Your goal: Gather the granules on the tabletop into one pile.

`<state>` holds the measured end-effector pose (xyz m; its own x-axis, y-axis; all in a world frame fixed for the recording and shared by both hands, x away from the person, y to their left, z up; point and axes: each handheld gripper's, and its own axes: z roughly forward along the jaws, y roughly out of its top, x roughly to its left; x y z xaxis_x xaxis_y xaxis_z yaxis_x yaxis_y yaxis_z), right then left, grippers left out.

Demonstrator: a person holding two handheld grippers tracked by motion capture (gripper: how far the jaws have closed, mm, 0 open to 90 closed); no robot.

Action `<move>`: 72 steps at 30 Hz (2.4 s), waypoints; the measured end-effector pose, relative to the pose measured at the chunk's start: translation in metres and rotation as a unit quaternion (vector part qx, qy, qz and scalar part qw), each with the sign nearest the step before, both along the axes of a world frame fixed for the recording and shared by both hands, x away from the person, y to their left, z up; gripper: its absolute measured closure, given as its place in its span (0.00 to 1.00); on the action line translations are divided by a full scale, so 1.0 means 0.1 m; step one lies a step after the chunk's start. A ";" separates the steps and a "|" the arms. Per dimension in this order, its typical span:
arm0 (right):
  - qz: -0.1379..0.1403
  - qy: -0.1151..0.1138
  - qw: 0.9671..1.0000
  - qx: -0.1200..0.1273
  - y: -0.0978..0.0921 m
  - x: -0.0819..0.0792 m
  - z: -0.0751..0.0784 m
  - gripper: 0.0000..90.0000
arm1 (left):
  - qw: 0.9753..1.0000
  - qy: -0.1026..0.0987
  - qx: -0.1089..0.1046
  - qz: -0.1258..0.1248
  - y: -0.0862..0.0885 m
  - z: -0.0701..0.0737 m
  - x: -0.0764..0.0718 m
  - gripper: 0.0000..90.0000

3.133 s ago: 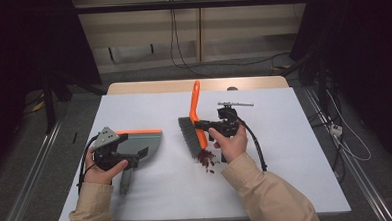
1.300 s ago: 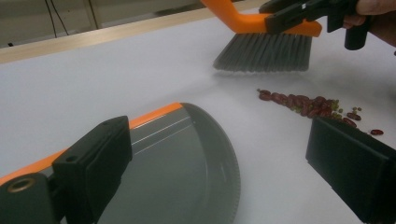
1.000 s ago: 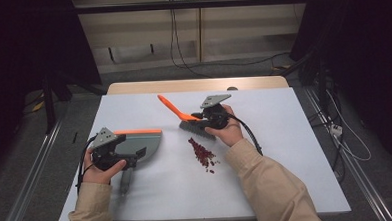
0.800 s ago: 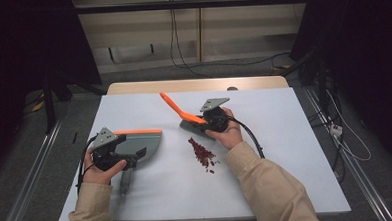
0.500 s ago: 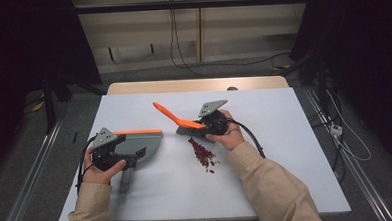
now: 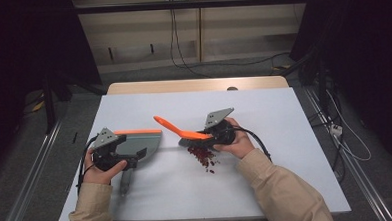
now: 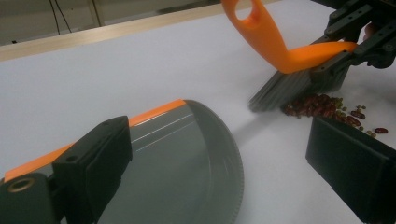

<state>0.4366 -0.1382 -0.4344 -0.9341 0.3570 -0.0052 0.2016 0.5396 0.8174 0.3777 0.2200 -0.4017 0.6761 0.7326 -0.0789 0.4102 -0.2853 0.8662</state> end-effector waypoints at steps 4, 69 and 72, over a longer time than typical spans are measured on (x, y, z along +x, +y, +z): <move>0.003 -0.001 1.000 0.000 -0.02 -0.06 0.00 0.79 | 1.000 0.002 -0.002 -0.001 -0.01 -0.01 0.00 0.08; -0.276 -0.020 0.959 0.057 -0.78 -0.72 -0.04 0.79 | 1.000 -0.001 0.000 -0.021 -0.07 -0.01 -0.05 0.08; -0.277 -0.016 0.959 0.057 -0.77 -0.76 -0.07 0.79 | 1.000 -0.001 0.003 -0.023 -0.08 0.00 -0.06 0.08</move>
<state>0.3602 -0.2154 -0.4409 -0.6007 0.7985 0.0382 0.4050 0.2628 0.8757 0.3719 0.2122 -0.4018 0.7093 0.7010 -0.0742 0.3952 -0.3083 0.8653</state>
